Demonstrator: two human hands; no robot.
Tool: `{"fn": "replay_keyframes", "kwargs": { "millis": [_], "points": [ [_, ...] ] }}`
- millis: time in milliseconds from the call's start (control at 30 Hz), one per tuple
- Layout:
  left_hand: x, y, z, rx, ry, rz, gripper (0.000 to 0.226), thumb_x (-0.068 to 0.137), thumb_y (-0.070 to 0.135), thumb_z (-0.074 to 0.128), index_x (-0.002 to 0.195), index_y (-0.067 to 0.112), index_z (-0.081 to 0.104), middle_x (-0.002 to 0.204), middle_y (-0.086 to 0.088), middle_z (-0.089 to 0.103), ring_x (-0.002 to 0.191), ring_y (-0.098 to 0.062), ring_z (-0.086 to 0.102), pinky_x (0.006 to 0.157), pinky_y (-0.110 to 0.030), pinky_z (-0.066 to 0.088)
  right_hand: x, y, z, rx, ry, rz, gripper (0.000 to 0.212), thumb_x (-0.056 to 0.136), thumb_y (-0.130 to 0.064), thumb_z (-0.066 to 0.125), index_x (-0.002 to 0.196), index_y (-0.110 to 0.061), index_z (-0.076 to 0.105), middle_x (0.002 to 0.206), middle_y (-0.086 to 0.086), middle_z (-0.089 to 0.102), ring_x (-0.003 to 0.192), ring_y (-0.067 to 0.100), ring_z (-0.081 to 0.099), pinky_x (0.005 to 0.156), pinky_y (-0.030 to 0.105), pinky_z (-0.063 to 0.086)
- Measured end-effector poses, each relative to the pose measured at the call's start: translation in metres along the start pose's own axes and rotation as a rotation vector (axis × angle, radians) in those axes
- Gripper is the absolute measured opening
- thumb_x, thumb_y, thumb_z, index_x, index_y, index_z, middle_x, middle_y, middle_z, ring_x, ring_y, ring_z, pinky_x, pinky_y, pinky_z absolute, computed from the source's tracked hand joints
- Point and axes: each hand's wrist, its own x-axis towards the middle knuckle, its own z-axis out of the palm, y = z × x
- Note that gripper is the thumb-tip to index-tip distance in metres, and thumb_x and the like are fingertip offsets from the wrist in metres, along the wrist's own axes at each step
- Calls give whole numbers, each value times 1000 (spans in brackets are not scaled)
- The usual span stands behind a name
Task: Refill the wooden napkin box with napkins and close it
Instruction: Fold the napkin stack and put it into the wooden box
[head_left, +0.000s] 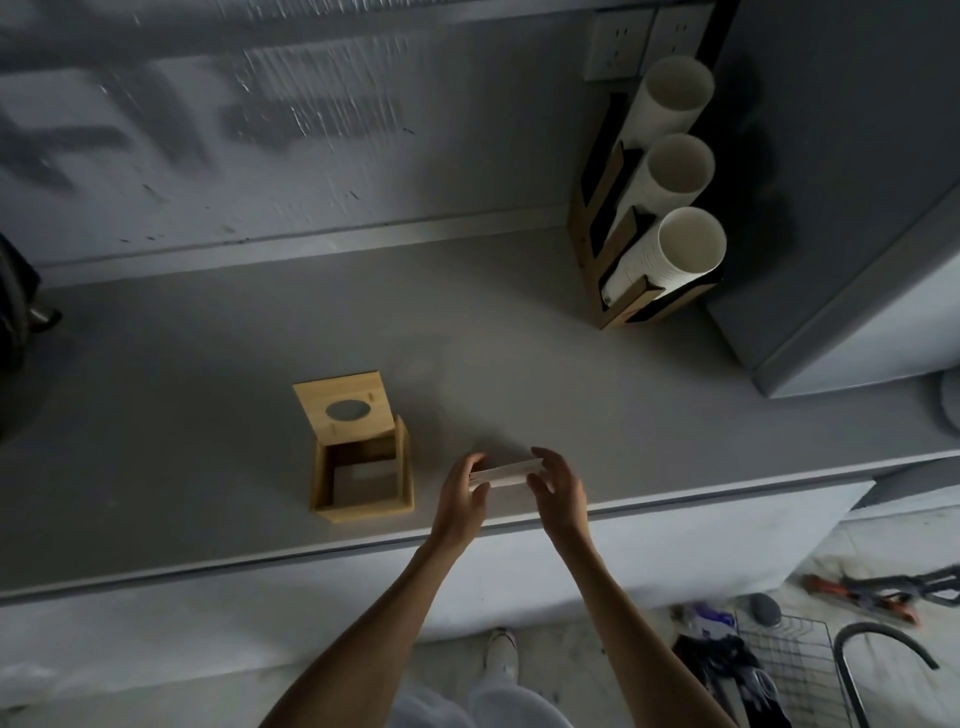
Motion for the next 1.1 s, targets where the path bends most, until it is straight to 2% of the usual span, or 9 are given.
{"fn": "replay_keyframes", "kwargs": {
  "millis": [100, 300, 367, 467, 633, 733, 833, 967, 1100],
  "points": [
    [0, 11, 0, -27, 0, 13, 84, 74, 80, 35, 124, 15, 53, 119, 6, 58, 108, -8, 55, 92, -13, 42, 1, -1, 2, -7, -8, 11, 37, 85, -6, 61, 116, -26, 61, 112, -3, 69, 102, 17, 64, 85, 27, 49],
    [1, 13, 1, -21, 25, 25, 86, 75, 81, 30, 120, 12, 56, 116, 1, 60, 104, -5, 54, 89, -2, 37, -2, 4, -1, -15, -13, -1, 38, 86, -4, 60, 118, -23, 59, 116, -3, 67, 105, 18, 64, 92, 29, 50],
    [2, 15, 2, 16, 23, 39, 78, 80, 76, 30, 114, 12, 58, 110, -2, 63, 99, -6, 56, 88, -9, 43, -4, 6, -1, -32, -15, -22, 33, 85, -3, 61, 111, -24, 59, 107, -4, 68, 101, 20, 65, 90, 35, 52],
    [3, 15, 2, 64, 5, 37, 51, 92, 54, 39, 115, 12, 58, 113, -6, 63, 104, -15, 59, 94, -31, 50, -6, 5, 0, -64, -13, -44, 31, 85, -4, 61, 106, -26, 57, 101, -8, 65, 97, 22, 65, 86, 36, 52],
    [3, 22, -4, 111, 16, 52, 59, 92, 57, 32, 113, 9, 59, 113, -8, 63, 103, -15, 58, 89, -19, 46, -5, 0, 2, -99, -10, -81, 30, 85, -3, 59, 103, -27, 61, 97, -10, 67, 92, 17, 65, 83, 32, 51],
    [6, 22, -8, 172, -18, 32, 27, 95, 22, 48, 116, 9, 58, 117, -10, 62, 109, -19, 58, 93, -24, 47, -3, -3, 1, -146, 13, -95, 27, 85, -3, 58, 102, -23, 63, 94, -8, 67, 89, 18, 65, 81, 32, 51],
    [6, 19, -11, 216, -8, 14, 23, 93, 7, 52, 115, 7, 59, 117, -11, 62, 109, -21, 58, 89, -19, 41, -2, 1, 1, -159, 2, -81, 24, 84, -4, 60, 99, -23, 64, 91, -5, 70, 88, 20, 67, 81, 37, 55],
    [5, 20, -12, 204, 1, 29, 25, 94, 9, 52, 118, 8, 58, 119, -10, 62, 111, -20, 58, 90, -19, 41, -2, 0, 1, -157, -10, -89, 26, 85, -6, 61, 104, -23, 63, 100, -3, 71, 95, 19, 67, 85, 38, 55],
    [2, 20, -10, 155, -42, -20, 34, 94, 12, 54, 128, 12, 51, 131, -7, 57, 121, -19, 53, 98, -23, 43, -6, -2, 2, -139, -18, -89, 48, 87, -8, 62, 133, -21, 52, 132, -3, 60, 116, 14, 57, 100, 32, 46]
  ]
}}
